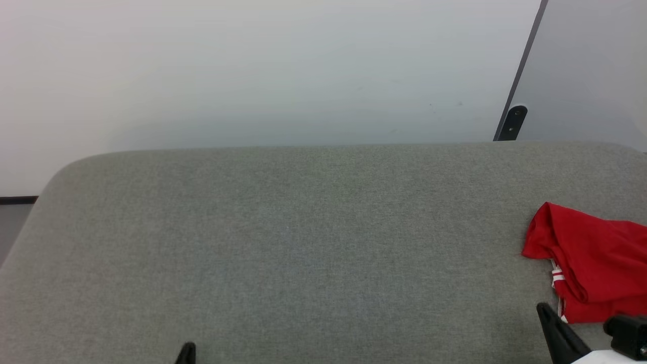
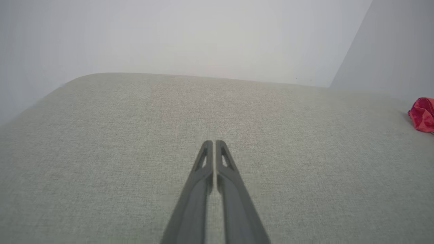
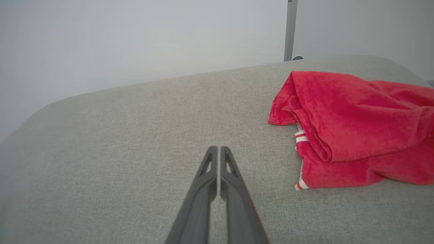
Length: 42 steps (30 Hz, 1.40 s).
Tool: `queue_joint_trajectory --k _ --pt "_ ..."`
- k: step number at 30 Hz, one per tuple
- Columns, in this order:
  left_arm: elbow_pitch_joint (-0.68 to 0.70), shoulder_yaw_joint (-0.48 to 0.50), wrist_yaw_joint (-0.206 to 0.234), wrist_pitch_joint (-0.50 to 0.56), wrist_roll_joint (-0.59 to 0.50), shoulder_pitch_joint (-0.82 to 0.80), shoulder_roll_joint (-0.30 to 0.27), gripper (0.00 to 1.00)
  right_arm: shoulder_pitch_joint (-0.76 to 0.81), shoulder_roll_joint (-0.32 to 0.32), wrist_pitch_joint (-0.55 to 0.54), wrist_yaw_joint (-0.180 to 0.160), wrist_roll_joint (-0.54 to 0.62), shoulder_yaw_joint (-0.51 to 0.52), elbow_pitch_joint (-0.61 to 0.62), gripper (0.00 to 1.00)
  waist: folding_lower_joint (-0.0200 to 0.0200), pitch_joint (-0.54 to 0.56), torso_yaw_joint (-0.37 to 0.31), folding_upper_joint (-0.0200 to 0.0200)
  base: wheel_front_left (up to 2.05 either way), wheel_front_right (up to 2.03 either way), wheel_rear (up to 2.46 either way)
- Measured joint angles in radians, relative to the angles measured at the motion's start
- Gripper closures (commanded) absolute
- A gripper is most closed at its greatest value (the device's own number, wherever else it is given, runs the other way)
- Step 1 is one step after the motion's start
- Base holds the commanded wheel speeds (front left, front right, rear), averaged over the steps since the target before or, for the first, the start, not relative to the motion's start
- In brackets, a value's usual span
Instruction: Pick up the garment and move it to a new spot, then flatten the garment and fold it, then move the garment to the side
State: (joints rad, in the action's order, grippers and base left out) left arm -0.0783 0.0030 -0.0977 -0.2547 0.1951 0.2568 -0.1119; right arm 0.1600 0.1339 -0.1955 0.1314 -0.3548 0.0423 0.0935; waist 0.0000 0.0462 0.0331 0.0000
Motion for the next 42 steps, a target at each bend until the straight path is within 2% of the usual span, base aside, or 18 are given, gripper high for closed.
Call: queue_joint_trajectory --k 3,22,42 --pt "-0.021 -0.001 0.000 0.009 0.021 -0.001 0.007 1.00 0.000 -0.008 0.000 0.000 -0.019 -0.001 -0.025 1.00 0.0000 -0.001 -0.001 0.0000 0.00 0.00 0.00" --pt "-0.058 0.025 -0.004 0.097 0.361 -0.078 0.019 1.00 -0.049 -0.024 0.015 0.000 -0.319 0.016 -0.102 1.00 0.0000 -0.008 -0.005 0.0000 0.00 0.00 0.00" --pt "-0.088 0.048 -0.009 0.170 0.646 -0.156 0.032 1.00 -0.108 -0.041 0.034 0.000 -0.574 0.030 -0.166 1.00 0.0000 -0.016 -0.011 0.0000 0.00 0.00 0.00"
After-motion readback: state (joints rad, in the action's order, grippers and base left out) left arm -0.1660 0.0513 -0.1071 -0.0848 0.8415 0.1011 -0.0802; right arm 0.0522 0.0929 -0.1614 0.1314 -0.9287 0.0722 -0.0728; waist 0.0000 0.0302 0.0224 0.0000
